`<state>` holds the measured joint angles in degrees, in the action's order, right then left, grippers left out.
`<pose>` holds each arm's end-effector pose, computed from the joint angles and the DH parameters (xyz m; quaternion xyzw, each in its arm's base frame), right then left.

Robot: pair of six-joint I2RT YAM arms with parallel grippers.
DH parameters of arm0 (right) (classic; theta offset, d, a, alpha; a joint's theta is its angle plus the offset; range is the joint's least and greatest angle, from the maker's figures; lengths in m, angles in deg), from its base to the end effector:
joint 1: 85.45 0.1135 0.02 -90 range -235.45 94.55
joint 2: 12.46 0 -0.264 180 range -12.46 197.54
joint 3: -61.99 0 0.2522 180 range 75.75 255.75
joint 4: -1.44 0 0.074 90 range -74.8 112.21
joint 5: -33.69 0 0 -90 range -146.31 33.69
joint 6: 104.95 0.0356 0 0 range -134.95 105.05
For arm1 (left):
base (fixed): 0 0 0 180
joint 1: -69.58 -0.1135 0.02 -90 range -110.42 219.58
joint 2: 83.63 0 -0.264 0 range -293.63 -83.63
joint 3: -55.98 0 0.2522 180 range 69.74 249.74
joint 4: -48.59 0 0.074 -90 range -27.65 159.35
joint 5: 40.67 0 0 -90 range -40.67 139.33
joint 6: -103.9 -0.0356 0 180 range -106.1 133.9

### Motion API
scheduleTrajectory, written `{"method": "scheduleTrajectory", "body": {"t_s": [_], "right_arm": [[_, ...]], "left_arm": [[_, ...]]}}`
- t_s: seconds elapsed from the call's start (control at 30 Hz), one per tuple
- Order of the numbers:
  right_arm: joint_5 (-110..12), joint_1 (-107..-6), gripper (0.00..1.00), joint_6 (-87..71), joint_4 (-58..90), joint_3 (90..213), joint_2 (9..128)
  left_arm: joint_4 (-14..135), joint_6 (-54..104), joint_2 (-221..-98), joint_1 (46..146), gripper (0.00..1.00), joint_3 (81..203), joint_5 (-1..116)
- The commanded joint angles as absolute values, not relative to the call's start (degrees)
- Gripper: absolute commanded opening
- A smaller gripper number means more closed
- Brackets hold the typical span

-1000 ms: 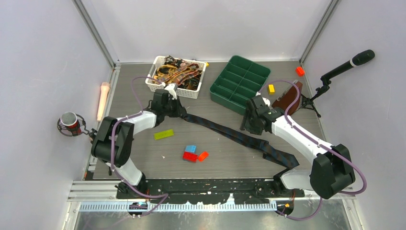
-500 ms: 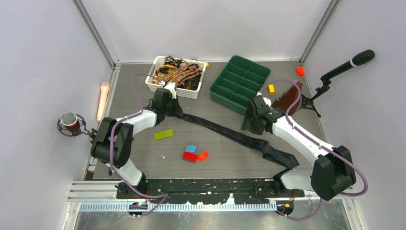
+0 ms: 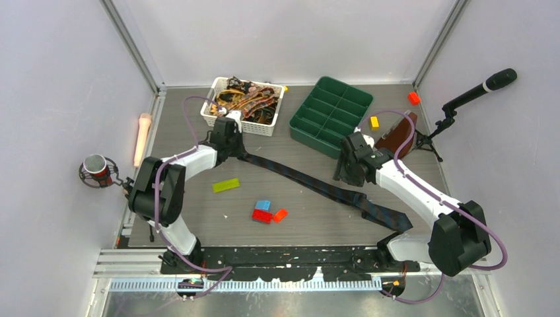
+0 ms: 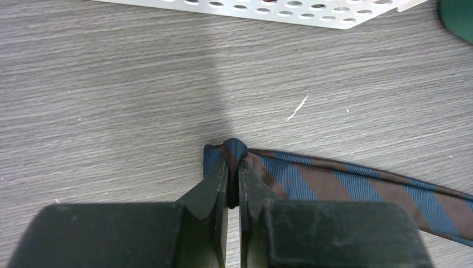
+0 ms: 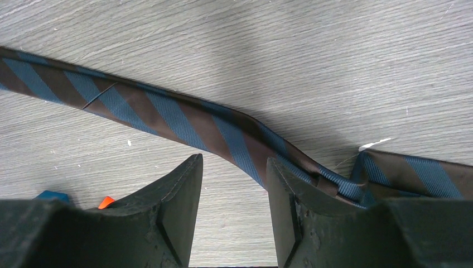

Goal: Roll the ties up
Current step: Roll the tie at the center of the board.

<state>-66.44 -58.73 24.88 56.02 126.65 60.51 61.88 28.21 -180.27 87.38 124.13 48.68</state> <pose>0.2189 0.1032 0.2324 0.1311 0.9597 0.0563 0.2423 0.3371 -0.1078 0.1824 0.0255 0.9124 -0.1080 0.3940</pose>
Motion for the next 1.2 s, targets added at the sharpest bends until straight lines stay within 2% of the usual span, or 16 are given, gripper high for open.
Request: {"method": "scheduleTrajectory", "body": {"t_s": [0.0, 0.13, 0.4, 0.53, 0.83, 1.17], "right_arm": [[-67.8, -58.7, 0.52, 23.9, 56.0, 128.5, 58.9], [-67.6, -58.6, 0.52, 23.8, 55.9, 128.6, 59.2], [-66.3, -58.7, 0.52, 23.5, 55.8, 128.8, 59.9], [-65.9, -58.7, 0.52, 23.0, 55.7, 129.3, 60.2], [-65.2, -58.6, 0.52, 21.7, 56.0, 130.6, 61.6], [-65.4, -58.6, 0.52, 21.0, 56.2, 130.4, 61.5]], "left_arm": [[65.2, 28.4, -181.1, 86.8, 0.00, 127.1, 46.3], [64.3, 31.0, -180.1, 84.5, 0.00, 126.0, 48.9], [59.6, 38.6, -180.1, 75.1, 0.00, 124.6, 65.5], [58.9, 40.4, -181.3, 71.8, 0.00, 124.4, 69.5], [75.5, 34.8, -184.2, 70.9, 0.00, 132.0, 64.8], [81.3, 31.8, -183.1, 70.8, 0.00, 133.1, 55.1]]}}
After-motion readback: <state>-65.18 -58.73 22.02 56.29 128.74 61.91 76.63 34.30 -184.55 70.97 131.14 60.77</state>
